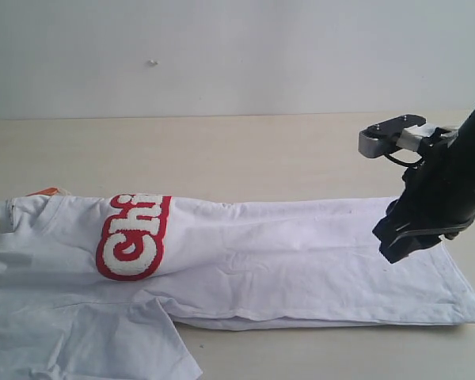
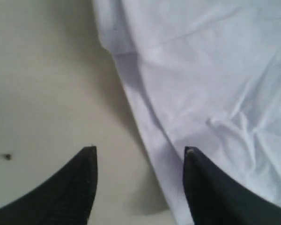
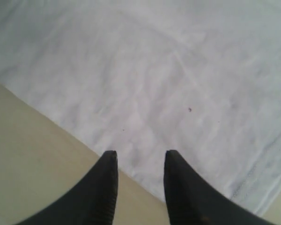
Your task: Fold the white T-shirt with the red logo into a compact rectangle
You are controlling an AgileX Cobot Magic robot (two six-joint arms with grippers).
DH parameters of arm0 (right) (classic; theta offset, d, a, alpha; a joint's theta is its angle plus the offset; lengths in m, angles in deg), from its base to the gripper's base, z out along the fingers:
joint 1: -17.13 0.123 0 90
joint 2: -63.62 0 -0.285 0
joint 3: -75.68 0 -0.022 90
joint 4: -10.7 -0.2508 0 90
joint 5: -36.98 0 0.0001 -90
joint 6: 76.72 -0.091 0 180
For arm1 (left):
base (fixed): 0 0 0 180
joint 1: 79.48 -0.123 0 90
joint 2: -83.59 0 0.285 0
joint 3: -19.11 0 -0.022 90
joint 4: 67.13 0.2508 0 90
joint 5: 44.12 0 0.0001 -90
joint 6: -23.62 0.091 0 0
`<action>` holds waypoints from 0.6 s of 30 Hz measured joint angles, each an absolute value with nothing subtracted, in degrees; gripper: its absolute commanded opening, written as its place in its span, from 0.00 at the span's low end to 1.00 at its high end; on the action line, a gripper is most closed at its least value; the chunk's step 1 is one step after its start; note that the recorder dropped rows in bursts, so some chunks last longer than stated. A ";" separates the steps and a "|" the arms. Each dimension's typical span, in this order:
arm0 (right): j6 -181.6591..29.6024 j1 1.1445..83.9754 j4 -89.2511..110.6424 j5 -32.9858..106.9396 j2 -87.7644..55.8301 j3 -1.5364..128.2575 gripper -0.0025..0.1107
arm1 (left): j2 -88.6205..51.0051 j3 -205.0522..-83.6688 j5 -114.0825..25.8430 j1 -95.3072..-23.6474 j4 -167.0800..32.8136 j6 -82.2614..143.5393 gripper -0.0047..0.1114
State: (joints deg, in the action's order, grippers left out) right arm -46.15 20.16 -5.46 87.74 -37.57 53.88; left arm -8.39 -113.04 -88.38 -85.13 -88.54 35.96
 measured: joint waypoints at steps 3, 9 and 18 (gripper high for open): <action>-45.13 20.16 -6.59 88.57 -37.57 53.88 0.32 | -8.39 -111.11 -85.26 -85.13 -91.52 38.68 0.50; -44.13 20.16 -7.69 88.95 -37.57 53.88 0.32 | -8.39 -108.80 -79.38 -85.13 -93.08 40.95 0.50; -42.93 20.16 -8.38 89.16 -37.57 53.88 0.32 | -5.32 -108.03 -76.10 -85.13 -96.41 44.15 0.50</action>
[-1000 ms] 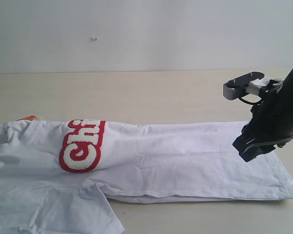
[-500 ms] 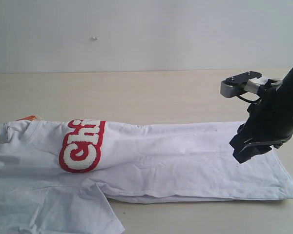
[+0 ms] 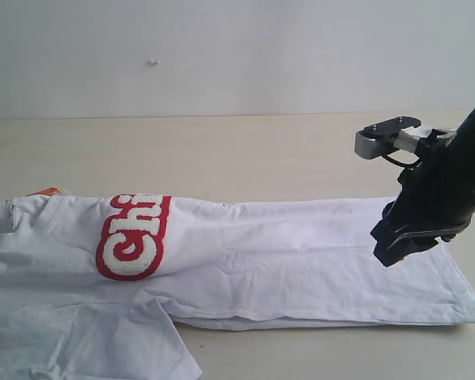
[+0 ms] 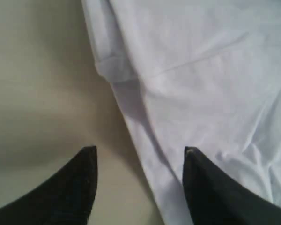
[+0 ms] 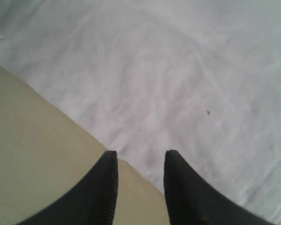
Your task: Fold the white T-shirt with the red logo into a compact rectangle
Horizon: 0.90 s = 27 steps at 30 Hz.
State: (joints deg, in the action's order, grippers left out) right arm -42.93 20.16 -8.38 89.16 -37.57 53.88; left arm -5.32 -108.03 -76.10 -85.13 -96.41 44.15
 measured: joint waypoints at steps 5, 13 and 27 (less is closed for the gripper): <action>-42.59 20.16 -8.50 89.16 -37.57 53.88 0.32 | -2.26 -108.03 -76.50 -85.13 -100.64 48.27 0.50; -42.37 20.16 -8.50 89.16 -37.57 53.88 0.32 | 0.94 -108.03 -80.72 -85.13 -111.87 59.76 0.50; -41.34 20.16 -9.38 89.16 -37.57 53.88 0.32 | 5.21 -107.92 -86.76 -85.13 -121.04 71.25 0.05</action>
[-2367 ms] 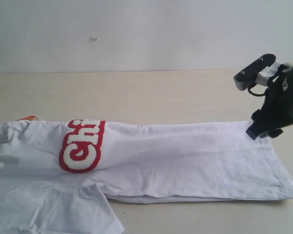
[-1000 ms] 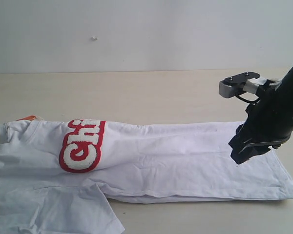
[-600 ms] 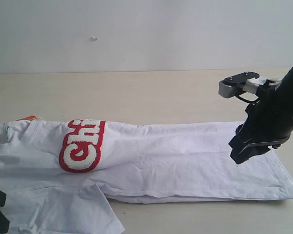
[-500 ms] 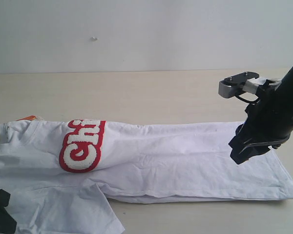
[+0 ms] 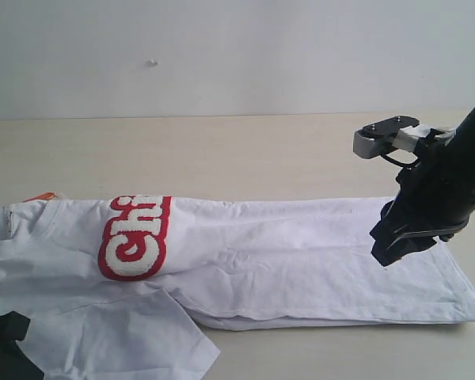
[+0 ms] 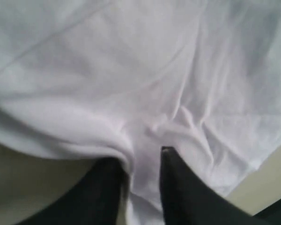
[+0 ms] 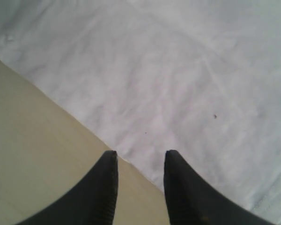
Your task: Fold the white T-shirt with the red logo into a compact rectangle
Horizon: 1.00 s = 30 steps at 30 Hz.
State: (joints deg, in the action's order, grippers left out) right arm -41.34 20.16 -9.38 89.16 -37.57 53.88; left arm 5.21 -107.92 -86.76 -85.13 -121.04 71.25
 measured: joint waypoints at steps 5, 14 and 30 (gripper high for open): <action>-41.34 20.16 -9.38 89.16 -37.57 53.88 0.32 | 5.21 -107.92 -88.34 -85.13 -121.15 72.00 0.04; -41.34 20.16 -9.38 89.40 -37.57 53.88 0.32 | 5.31 -110.17 -104.28 -85.13 -129.38 74.11 0.04; -41.34 20.16 -9.84 89.74 -37.57 53.88 0.32 | 5.42 -116.68 -100.38 -85.25 -160.35 82.61 0.04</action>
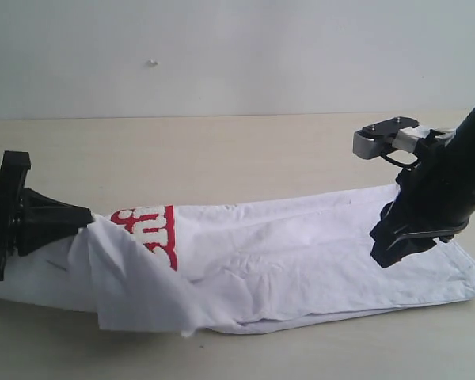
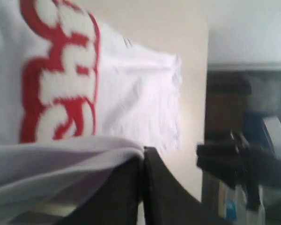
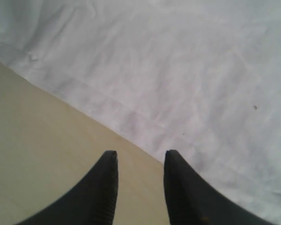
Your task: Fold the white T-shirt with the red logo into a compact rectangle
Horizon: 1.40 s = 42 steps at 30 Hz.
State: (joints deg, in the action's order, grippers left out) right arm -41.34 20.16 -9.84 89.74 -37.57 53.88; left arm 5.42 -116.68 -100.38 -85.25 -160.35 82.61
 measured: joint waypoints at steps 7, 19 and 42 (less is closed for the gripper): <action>-41.34 20.16 -9.84 89.63 -37.57 53.88 0.32 | 6.75 -117.75 -80.66 -85.25 -165.70 84.62 0.04; -41.15 20.16 -11.34 89.63 -37.57 53.88 0.32 | 11.72 -119.92 -74.75 -85.25 -166.37 85.30 0.04; -40.65 20.16 -12.26 89.63 -37.57 53.88 0.32 | 11.91 -120.79 -85.42 -85.50 -148.17 82.53 0.65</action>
State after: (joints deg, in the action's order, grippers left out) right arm -40.65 20.16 -12.26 89.63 -37.57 53.88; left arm 11.91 -120.79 -85.42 -85.50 -148.17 82.53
